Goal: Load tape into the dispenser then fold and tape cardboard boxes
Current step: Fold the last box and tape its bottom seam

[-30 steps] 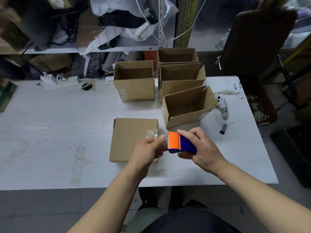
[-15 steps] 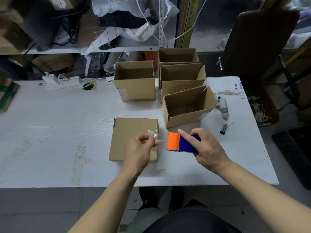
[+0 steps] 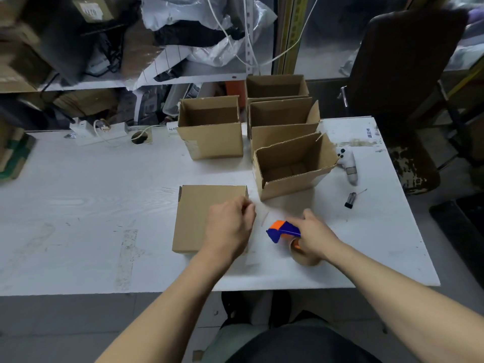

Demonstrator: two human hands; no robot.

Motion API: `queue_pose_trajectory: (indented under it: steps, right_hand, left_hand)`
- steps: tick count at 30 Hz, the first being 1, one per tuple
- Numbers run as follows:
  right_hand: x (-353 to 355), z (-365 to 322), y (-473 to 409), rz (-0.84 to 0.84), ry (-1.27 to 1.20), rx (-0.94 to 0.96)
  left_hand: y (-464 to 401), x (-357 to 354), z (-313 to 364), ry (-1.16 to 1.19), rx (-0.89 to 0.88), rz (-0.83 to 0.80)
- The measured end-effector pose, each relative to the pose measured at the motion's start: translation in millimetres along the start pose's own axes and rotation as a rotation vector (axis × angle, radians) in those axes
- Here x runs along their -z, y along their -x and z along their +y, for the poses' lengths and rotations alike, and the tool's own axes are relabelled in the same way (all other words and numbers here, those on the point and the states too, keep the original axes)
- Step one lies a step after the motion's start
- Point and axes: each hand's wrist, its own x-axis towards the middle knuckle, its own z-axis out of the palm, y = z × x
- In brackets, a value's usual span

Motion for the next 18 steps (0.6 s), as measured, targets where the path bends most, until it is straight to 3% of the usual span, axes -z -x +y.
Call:
queue_pose_trajectory:
  steps: [2,4,7,10,12,15,18]
  right_hand:
    - [-10.3,8.6,-3.5,-0.057,-0.148,-0.027]
    - [-14.3,12.9,-6.5,-0.068,-0.118,-0.084]
    - [-3.0,1.1,-3.3,0.045,-0.106,-0.015]
    - [30.7,-41.4,18.0,0.112,-0.717,0.265]
    - [49.2,-70.9,29.0,-0.096,-1.08,0.347]
    - [47.6,-90.7,21.6,-0.293,-1.276,0.336]
    - [41.1,-90.1,12.5,-0.315,-1.386,0.204]
  left_hand:
    - [-3.7,5.7,-6.0,0.136,0.062,-0.054]
    - [-3.9,10.5,-8.5,0.185,0.088,-0.098]
    - [-4.1,17.5,-12.5,0.214,0.097,-0.129]
    - [-6.9,22.0,-18.3,0.279,0.108,-0.162]
    - [-8.3,25.9,-23.6,0.377,0.131,-0.18]
    - [-10.2,29.6,-33.5,0.482,0.151,-0.177]
    - [-13.3,23.2,-48.6,0.555,0.234,-0.116]
